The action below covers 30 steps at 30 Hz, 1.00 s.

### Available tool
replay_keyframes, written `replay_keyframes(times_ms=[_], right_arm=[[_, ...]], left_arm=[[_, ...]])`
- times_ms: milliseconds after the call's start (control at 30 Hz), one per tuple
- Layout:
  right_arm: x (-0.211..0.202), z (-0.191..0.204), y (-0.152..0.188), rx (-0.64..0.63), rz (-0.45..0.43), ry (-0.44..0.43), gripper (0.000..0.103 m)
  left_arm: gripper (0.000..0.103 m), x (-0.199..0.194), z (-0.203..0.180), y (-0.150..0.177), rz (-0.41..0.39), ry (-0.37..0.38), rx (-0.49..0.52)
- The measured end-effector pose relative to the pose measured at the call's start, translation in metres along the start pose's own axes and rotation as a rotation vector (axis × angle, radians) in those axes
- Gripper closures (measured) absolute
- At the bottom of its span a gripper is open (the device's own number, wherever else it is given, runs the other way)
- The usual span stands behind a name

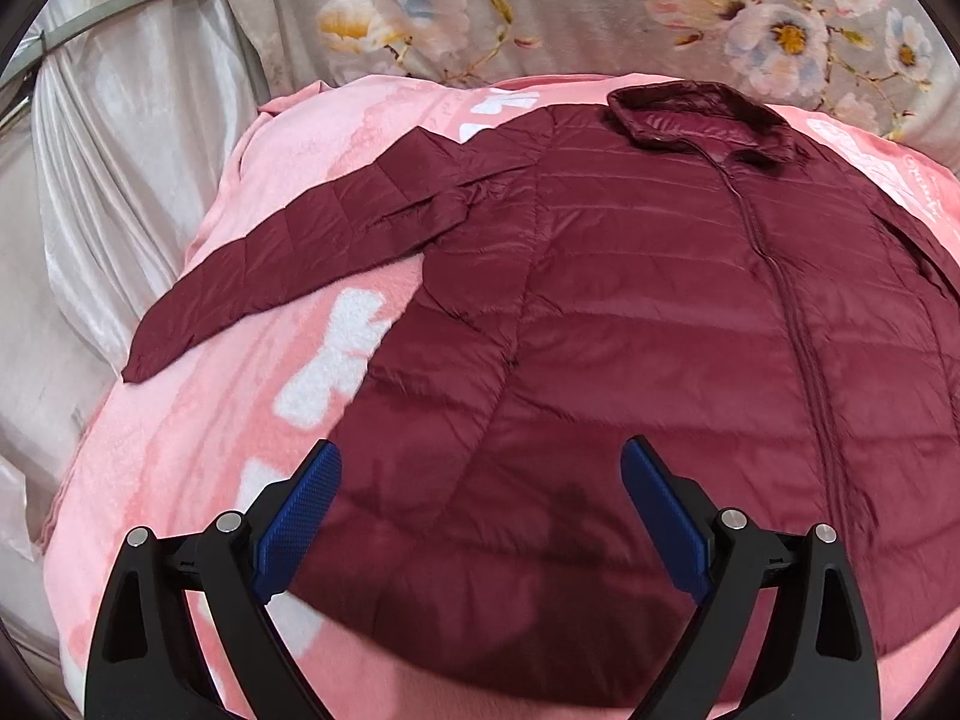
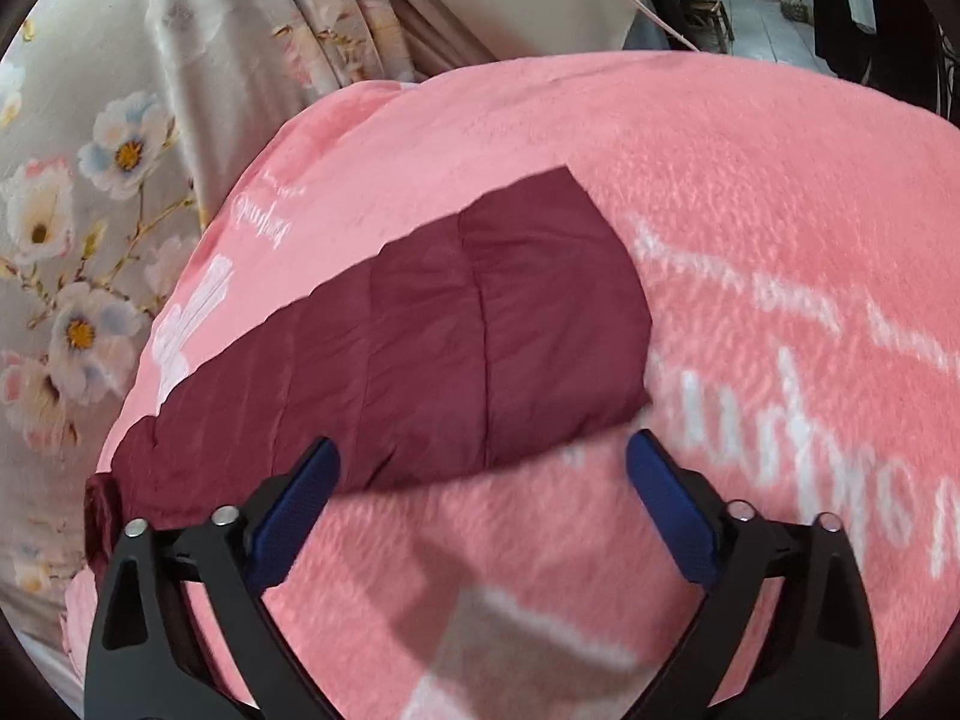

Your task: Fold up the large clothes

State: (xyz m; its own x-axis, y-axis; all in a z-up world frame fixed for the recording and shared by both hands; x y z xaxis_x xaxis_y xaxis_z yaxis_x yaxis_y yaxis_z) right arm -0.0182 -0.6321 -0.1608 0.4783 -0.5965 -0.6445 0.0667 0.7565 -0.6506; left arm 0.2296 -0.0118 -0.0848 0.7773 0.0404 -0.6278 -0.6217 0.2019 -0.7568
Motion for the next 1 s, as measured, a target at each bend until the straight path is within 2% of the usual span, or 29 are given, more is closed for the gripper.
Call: replay_keyframes(times_ms=[67,100,133,167,267,400,433,500,567,633,700,800,833,867,933,1000], right_arm=[[0.011,0.013,-0.005,-0.036,-0.005,0.003,0.05],[0.016,0.02,-0.008,-0.041,-0.004,-0.005,0.057],[0.023,0.031,-0.011,-0.049,-0.003,-0.019,0.077],[0.027,0.044,-0.015,-0.056,-0.009,-0.029,0.087],[0.016,0.103,-0.019,-0.131,-0.069,-0.094,0.094],[-0.029,0.228,0.007,-0.317,-0.105,-0.327,0.095],[-0.049,0.276,0.029,-0.392,-0.098,-0.426,0.095],[-0.081,0.339,0.072,-0.509,-0.071,-0.562,0.095],[-0.105,0.384,0.116,-0.605,-0.034,-0.667,0.095],[-0.131,0.428,0.178,-0.712,0.029,-0.785,0.095],[-0.149,0.454,0.231,-0.795,0.09,-0.859,0.094],[-0.168,0.472,0.3,-0.906,0.175,-0.937,0.092],[-0.174,0.472,0.314,-0.925,0.191,-0.952,0.085],[-0.181,0.472,0.324,-0.94,0.197,-0.968,0.071],[-0.199,0.464,0.326,-0.928,0.163,-0.996,0.052],[-0.203,0.462,0.307,-0.894,0.132,-1.002,0.047]], left_arm=[[0.011,0.007,0.003,-0.003,0.006,-0.001,-0.005],[0.011,0.011,0.004,-0.004,0.012,0.0,-0.007],[0.011,0.015,0.007,-0.004,0.019,-0.005,-0.007],[0.011,0.018,0.008,-0.004,0.021,-0.008,-0.008],[0.011,0.026,0.014,-0.004,0.023,-0.029,-0.009],[0.011,0.036,0.022,-0.004,0.033,-0.044,-0.023],[0.011,0.039,0.025,-0.004,0.038,-0.046,-0.032],[0.011,0.043,0.028,-0.004,0.053,-0.035,-0.056],[0.011,0.046,0.031,-0.005,0.062,-0.02,-0.082],[0.011,0.049,0.034,-0.006,0.067,-0.008,-0.104],[0.011,0.051,0.038,-0.009,0.067,0.004,-0.12],[0.011,0.052,0.044,-0.014,0.061,0.018,-0.146],[0.011,0.053,0.046,-0.016,0.057,0.028,-0.152],[0.011,0.053,0.047,-0.018,0.056,0.036,-0.157],[0.011,0.055,0.047,-0.024,0.055,0.065,-0.176],[0.011,0.057,0.046,-0.031,0.058,0.104,-0.199]])
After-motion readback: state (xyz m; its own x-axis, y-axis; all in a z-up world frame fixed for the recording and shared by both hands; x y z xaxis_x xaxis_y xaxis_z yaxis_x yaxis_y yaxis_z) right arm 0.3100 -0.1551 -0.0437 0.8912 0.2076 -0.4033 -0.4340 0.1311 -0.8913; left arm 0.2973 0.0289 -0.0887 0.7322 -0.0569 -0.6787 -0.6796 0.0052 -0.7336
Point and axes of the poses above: each gripper's, at about its wrist camera, not at the fingertips, and x roughly the way its jaws point, z to its left, y to its underside, the point moved 9 cm from there along x, roughly the way its jaws point, and after that the axes turned 10 degrees about -z, right-handed, at the moved point
